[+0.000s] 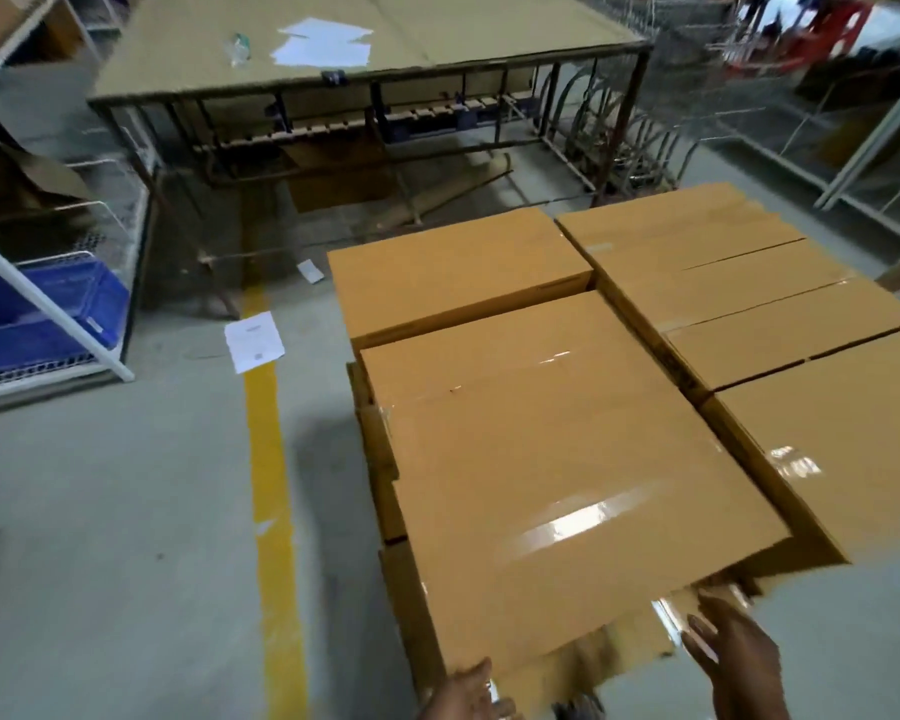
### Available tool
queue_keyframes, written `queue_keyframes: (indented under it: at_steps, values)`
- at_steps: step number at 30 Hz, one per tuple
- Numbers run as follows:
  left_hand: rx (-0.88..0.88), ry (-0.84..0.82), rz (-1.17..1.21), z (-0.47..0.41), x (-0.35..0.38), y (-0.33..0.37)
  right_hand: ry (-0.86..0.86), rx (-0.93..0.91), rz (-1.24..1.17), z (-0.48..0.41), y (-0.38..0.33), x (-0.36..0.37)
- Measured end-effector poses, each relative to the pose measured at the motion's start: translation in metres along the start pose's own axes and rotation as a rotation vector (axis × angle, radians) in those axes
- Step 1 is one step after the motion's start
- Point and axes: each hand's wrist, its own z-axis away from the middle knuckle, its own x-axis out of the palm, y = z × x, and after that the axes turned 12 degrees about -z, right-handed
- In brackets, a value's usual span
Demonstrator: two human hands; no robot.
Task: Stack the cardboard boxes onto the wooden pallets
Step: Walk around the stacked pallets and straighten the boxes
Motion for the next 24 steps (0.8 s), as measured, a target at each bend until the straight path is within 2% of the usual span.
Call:
queue_keyframes:
  at_steps: [2, 4, 7, 10, 13, 18, 24]
  values:
    - [-0.026, -0.057, -0.046, 0.021, -0.040, 0.009, 0.106, -0.085, 0.097, 0.041, 0.037, 0.030]
    - [0.025, -0.017, -0.018, 0.049, -0.082, 0.027, 0.109, -0.227, 0.176, 0.081, 0.071, 0.069]
    - [0.095, 0.101, 0.034, 0.079, -0.134, 0.079, -0.062, -0.310, 0.282, 0.129, 0.101, 0.133]
    - [0.153, 0.136, -0.068, 0.094, -0.158, 0.140, -0.174, -0.384, 0.329, 0.142, 0.098, 0.185]
    - [0.280, 0.172, -0.217, 0.101, -0.154, 0.205, -0.220, -0.409, 0.331, 0.143, 0.098, 0.219]
    - [0.444, 0.099, -0.445, 0.105, -0.107, 0.328, -0.131, -0.446, 0.300, 0.133, 0.099, 0.274]
    - [0.553, 0.050, -0.850, 0.093, -0.047, 0.482, -0.171, -0.450, 0.305, 0.088, 0.105, 0.401]
